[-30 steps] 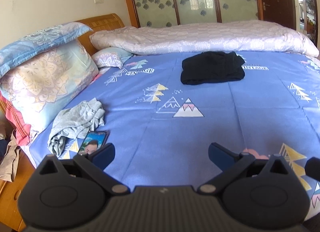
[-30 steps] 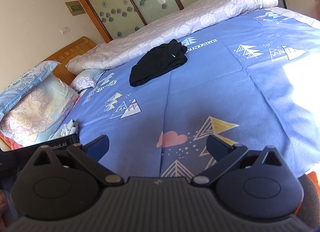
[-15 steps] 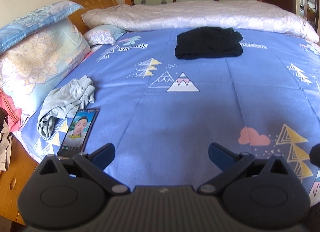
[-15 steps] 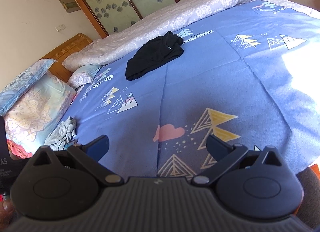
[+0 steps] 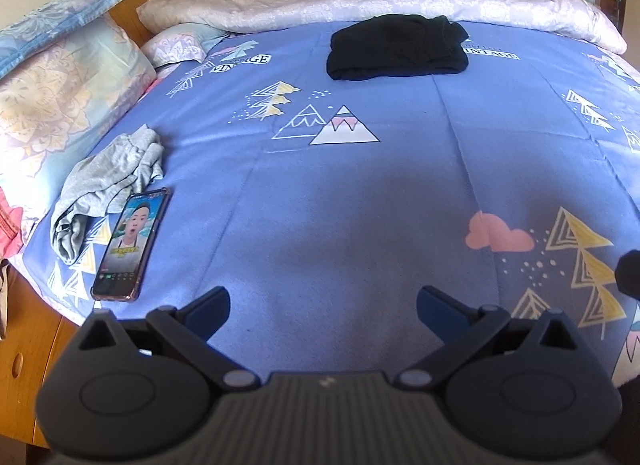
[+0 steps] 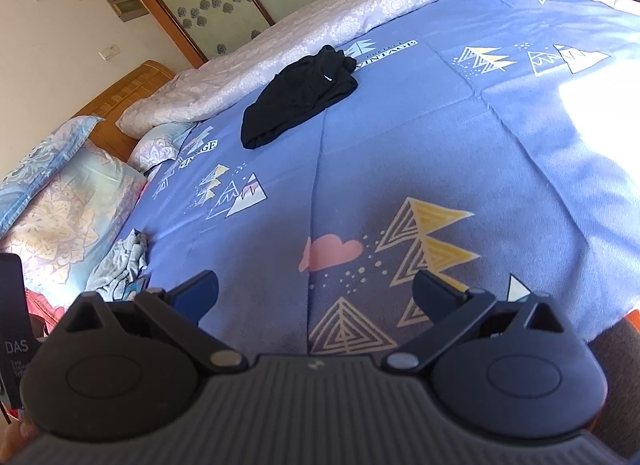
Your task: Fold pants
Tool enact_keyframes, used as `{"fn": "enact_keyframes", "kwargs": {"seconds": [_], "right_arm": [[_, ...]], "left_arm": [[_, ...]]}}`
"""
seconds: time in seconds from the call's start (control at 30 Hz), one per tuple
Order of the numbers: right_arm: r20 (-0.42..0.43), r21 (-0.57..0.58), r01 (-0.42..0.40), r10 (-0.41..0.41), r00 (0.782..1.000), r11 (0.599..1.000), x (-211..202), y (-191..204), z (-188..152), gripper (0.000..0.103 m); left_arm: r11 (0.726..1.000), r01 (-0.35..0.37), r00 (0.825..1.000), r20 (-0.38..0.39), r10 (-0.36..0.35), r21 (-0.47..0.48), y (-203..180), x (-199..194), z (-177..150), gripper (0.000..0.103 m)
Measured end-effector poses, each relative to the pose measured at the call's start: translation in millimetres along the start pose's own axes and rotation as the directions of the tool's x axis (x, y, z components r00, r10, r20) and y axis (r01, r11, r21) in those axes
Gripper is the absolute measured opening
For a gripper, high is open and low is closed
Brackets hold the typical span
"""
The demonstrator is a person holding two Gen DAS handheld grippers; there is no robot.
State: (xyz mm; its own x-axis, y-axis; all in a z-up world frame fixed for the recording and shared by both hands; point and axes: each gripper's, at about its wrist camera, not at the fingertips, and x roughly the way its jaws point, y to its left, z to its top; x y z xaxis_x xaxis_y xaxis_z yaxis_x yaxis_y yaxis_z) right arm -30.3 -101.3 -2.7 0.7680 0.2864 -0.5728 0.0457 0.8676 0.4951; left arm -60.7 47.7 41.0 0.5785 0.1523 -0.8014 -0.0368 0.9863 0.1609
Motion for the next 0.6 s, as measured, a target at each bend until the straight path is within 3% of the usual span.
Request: {"fn": "enact_keyframes", "kwargs": {"seconds": [0.6], "right_arm": [[-0.003,0.001,0.009,-0.009,1.0,1.0,1.7,-1.2,1.5,0.103]], "left_arm": [[1.0,-0.001,1.0,-0.012,0.002,0.028,-3.9,1.7,1.0,0.103]]}}
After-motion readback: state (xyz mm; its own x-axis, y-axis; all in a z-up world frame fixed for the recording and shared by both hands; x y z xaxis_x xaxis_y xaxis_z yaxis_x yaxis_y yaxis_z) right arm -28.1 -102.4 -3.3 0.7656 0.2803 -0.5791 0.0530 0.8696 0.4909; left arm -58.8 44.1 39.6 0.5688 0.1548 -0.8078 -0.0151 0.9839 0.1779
